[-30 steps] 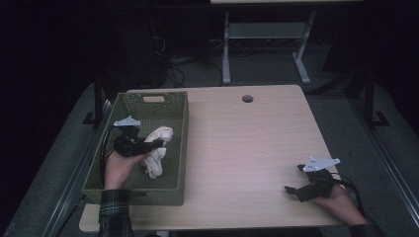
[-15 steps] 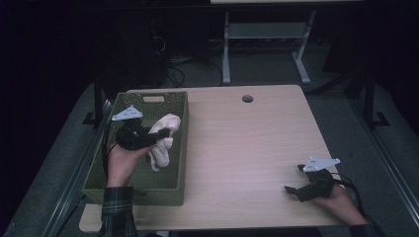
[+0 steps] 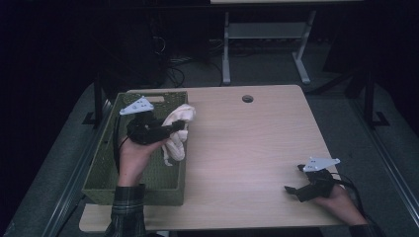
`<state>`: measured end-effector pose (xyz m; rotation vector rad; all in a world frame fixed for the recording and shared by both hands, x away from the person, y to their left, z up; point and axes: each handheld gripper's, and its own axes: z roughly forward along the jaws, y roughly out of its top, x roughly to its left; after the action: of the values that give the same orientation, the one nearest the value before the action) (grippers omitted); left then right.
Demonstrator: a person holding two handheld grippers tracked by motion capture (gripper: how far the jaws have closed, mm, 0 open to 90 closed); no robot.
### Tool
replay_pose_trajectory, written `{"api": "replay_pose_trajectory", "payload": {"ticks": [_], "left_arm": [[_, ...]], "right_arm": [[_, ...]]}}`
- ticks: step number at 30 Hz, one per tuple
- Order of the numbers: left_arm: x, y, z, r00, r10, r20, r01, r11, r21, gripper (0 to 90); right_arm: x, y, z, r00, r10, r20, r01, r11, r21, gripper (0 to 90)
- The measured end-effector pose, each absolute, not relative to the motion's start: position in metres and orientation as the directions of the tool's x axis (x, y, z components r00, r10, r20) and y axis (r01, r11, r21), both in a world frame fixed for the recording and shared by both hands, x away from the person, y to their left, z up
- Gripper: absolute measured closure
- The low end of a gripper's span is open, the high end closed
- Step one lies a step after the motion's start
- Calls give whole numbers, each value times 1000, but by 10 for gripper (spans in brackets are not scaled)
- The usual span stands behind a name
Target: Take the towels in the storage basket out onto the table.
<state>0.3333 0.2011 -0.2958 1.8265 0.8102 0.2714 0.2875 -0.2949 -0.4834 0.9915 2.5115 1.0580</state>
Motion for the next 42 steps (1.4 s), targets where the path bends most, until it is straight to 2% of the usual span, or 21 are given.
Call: {"api": "replay_pose_trajectory", "payload": {"ticks": [20, 29, 42], "left_arm": [[348, 120, -299, 826, 534, -179, 366, -266, 892, 716], [347, 79, -312, 859, 484, -168, 346, -306, 887, 716], [345, 40, -342, 866, 464, -185, 358, -319, 878, 715]], "right_arm": [[288, -295, -483, -741, 671, 39, 496, 507, 705, 18], [287, -295, -483, -740, 671, 39, 497, 507, 705, 18], [288, -295, -484, -741, 670, 39, 495, 507, 706, 18]]}}
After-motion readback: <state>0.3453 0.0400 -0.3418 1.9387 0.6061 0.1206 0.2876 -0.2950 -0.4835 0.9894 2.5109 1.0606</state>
